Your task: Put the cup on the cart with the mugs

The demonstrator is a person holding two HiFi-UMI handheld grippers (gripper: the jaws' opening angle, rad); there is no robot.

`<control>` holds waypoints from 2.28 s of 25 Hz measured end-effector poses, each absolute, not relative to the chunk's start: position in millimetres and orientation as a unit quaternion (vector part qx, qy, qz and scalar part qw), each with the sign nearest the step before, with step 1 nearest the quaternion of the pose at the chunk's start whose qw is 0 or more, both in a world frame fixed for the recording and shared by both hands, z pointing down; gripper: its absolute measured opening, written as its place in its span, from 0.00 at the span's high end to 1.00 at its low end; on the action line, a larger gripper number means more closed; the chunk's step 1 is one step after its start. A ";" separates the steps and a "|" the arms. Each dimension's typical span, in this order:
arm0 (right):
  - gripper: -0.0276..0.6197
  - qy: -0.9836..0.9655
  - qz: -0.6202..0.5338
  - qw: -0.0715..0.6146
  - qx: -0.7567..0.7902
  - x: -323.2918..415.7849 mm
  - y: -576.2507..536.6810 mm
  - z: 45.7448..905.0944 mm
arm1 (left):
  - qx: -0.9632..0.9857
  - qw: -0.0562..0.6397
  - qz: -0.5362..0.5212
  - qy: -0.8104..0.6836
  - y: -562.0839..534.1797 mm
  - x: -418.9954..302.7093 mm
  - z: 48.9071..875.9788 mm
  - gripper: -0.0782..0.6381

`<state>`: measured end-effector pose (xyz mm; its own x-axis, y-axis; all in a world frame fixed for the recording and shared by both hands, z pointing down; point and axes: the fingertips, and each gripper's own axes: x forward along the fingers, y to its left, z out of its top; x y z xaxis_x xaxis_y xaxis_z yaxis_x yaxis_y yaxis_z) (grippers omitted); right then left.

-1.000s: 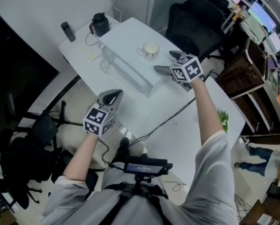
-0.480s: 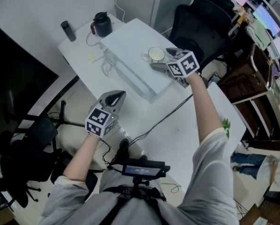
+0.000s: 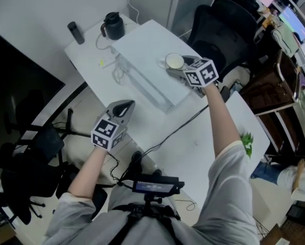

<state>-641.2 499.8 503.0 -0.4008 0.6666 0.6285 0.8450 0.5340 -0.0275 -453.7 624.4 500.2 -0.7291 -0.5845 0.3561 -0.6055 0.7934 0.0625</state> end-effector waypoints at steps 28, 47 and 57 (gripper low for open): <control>0.37 -0.869 -0.112 0.273 -0.397 -633.4 470.7 486.8 | 0.354 0.183 0.032 -0.917 621.9 -452.5 505.3 0.89; 0.37 -0.925 -0.077 0.199 -0.315 -573.7 406.3 433.2 | 0.427 0.166 0.046 -0.888 576.9 -459.3 491.7 0.89; 0.38 -0.957 -0.041 0.187 -0.216 -478.8 341.4 434.1 | 0.513 0.160 0.056 -0.842 523.5 -437.8 494.7 0.89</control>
